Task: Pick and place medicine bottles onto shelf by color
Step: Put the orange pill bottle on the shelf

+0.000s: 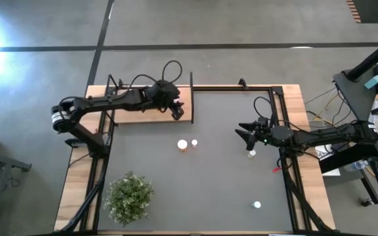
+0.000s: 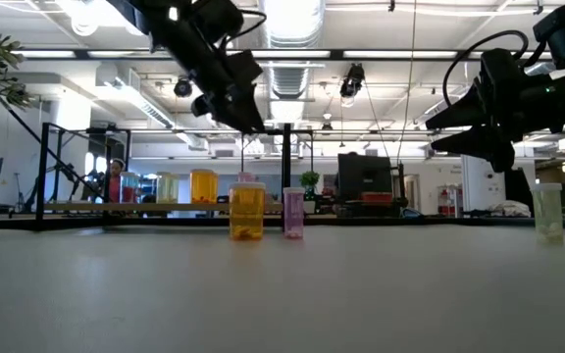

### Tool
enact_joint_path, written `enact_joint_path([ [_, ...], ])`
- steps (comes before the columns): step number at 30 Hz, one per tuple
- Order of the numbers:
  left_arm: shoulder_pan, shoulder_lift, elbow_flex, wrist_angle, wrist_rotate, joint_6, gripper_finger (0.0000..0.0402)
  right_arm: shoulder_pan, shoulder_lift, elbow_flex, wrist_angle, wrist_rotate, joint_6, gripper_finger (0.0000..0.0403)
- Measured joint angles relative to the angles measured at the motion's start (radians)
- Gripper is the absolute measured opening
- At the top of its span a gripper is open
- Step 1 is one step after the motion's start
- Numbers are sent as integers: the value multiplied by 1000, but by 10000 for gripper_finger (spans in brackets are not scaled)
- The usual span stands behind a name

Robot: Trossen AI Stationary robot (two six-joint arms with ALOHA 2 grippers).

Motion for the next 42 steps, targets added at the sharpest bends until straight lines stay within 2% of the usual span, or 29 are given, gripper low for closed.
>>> enact_joint_path([
  [12, -217, -24, -22, -77, 37, 0, 171, 0, 0, 0, 0, 0, 0, 228],
  [15, -271, -23, -44, -78, 39, -3, 190, 0, 0, 0, 0, 0, 0, 228],
  [19, -322, -23, -71, -77, 39, -8, 237, 0, 0, 0, 0, 0, 0, 228],
  [22, -347, -23, -97, -75, 39, 7, 268, 0, 0, 0, 0, 0, 0, 228],
  [26, -364, -21, -140, -71, 39, 18, 288, 0, 0, 0, 0, 0, 0, 228],
  [35, -382, -21, -254, 165, 37, -1, 291, 0, 0, 0, 0, 0, 0, 228],
  [42, -405, -16, -283, 162, 36, -33, 291, 0, 0, 0, 0, 0, 0, 228],
])
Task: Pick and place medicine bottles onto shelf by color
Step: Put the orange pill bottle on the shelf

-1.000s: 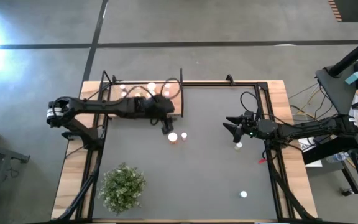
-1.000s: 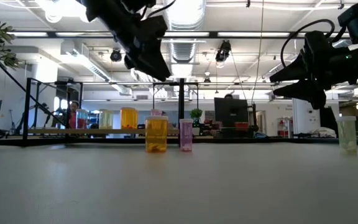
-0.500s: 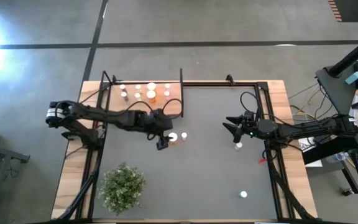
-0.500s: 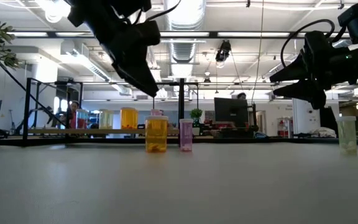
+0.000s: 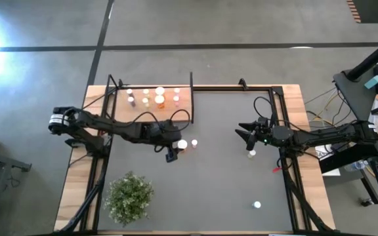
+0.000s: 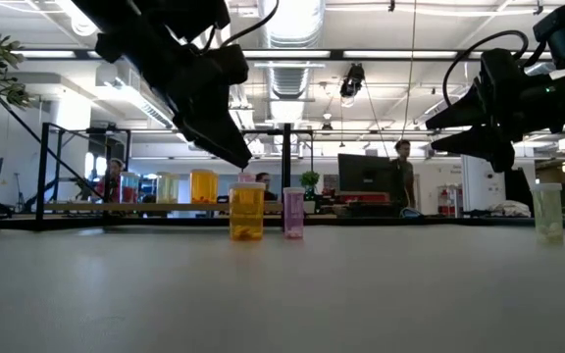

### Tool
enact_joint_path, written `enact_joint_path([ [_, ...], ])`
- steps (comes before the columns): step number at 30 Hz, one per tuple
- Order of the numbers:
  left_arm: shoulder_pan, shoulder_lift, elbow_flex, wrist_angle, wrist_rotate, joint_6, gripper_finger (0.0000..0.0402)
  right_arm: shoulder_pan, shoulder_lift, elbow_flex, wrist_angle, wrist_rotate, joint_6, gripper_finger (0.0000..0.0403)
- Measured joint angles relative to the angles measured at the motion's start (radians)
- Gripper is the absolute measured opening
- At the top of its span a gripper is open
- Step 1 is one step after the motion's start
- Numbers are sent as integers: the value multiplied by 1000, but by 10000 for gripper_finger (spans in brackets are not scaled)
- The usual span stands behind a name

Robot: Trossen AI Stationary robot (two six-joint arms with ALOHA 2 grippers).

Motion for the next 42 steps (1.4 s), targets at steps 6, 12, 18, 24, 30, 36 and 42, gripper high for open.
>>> enact_joint_path([
  [6, -5, 63, -1, 41, -8, -2, 291, 0, 0, 0, 0, 0, 0, 228],
  [12, -5, 118, -1, 81, -25, -3, 291, 0, 0, 0, 0, 0, 0, 228],
  [18, -5, 125, 1, 82, -59, -3, 291, 0, 0, 0, 0, 0, 0, 228],
  [24, -5, 149, 1, 76, -59, -3, 287, 0, 0, 0, 0, 0, 0, 228],
  [30, -6, 158, 7, 78, -59, -4, 250, 0, 0, 0, 0, 0, 0, 228],
  [36, -6, 158, 7, 78, -59, -3, 192, 0, 0, 0, 0, 0, 0, 228],
  [42, -3, 147, 11, 75, -56, -5, 197, 0, 0, 0, 0, 0, 0, 228],
])
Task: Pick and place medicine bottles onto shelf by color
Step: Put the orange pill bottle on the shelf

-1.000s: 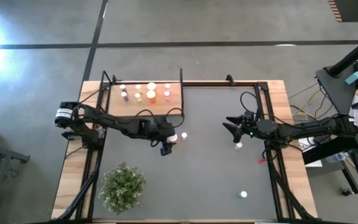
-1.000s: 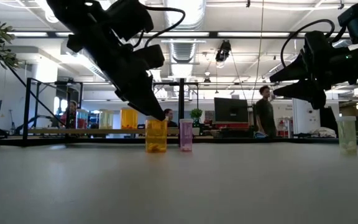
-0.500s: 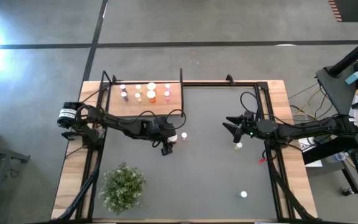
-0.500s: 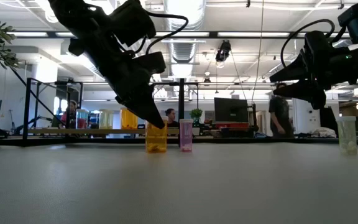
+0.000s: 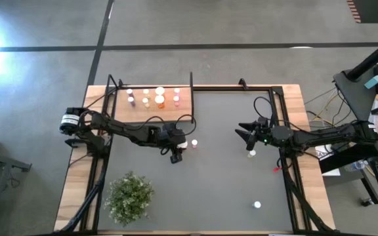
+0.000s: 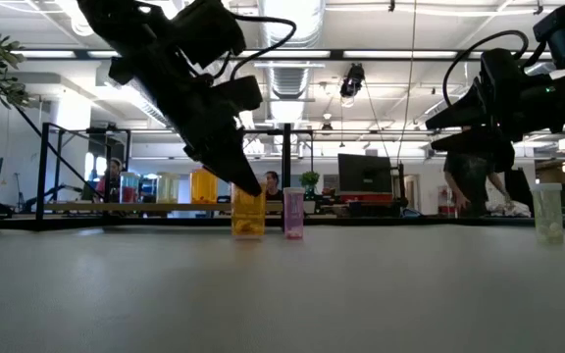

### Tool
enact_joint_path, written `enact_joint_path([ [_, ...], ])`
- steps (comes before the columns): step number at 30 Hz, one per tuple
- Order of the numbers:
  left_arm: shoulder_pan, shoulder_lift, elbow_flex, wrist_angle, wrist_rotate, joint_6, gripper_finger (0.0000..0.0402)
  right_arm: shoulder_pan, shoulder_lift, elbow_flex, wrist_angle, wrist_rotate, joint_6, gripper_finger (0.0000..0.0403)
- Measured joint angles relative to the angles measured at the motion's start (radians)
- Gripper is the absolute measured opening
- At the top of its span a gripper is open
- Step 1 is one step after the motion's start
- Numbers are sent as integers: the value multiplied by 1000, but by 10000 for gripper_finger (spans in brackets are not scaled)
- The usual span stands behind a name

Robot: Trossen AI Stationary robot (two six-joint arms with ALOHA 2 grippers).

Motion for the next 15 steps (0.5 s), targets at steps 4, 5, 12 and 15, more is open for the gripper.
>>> enact_joint_path([
  [4, 22, -51, 11, -50, -7, 0, 221, 0, 0, 0, 0, 0, 0, 228],
  [5, 30, -62, 15, -70, -17, 1, 223, 0, 0, 0, 0, 0, 0, 228],
  [12, 106, -180, 26, -234, -124, -5, 209, 0, 0, 0, -1, 0, 0, 228],
  [15, 125, -227, 22, -233, -89, -25, 205, 0, 0, 0, -1, 0, 0, 228],
])
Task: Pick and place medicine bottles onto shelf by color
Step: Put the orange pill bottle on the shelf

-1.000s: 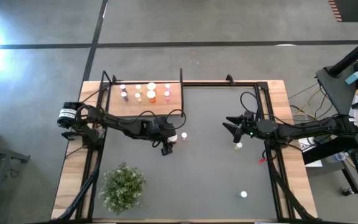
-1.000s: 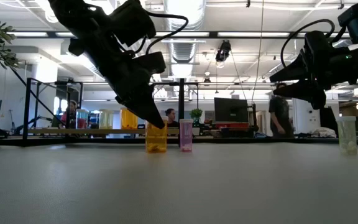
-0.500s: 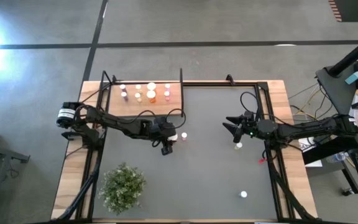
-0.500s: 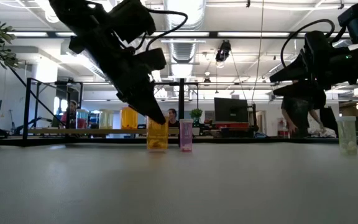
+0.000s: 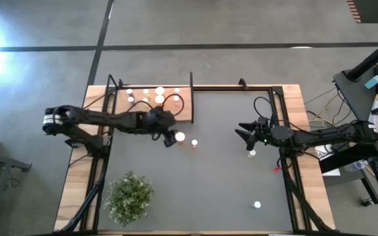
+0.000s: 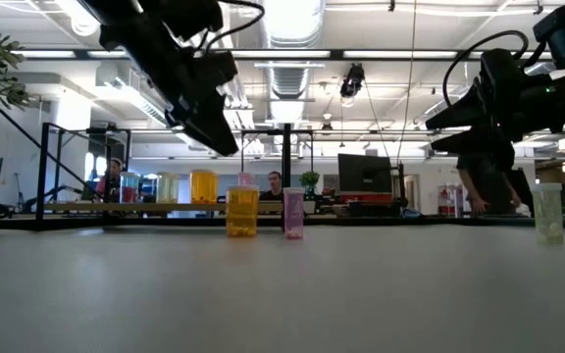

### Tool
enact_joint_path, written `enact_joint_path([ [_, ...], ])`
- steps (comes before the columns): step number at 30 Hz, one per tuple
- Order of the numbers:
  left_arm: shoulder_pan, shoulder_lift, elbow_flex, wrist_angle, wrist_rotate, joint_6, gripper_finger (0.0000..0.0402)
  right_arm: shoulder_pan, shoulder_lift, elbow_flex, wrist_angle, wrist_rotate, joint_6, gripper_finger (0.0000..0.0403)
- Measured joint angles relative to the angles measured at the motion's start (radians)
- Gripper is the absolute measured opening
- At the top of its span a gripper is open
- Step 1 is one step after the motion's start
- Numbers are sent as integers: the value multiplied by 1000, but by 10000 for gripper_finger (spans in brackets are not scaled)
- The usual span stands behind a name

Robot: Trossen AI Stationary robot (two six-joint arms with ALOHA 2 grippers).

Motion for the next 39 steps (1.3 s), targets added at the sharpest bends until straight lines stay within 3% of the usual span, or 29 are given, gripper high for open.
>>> enact_joint_path([
  [6, -3, -9, -10, -1, 21, 1, 214, 0, 0, 0, 0, 0, 0, 228],
  [14, -5, 68, -9, 41, 90, 21, 289, 0, 0, 0, -2, 0, 0, 228],
  [18, -5, 118, -9, 74, 92, 85, 307, 0, 0, 0, -5, 0, 0, 228],
  [27, -8, 196, -11, 134, 95, 81, 306, 0, 0, 0, -6, 0, 0, 228],
  [39, -9, 231, -5, 154, 97, 79, 258, 0, 0, 0, -5, 0, 0, 228],
])
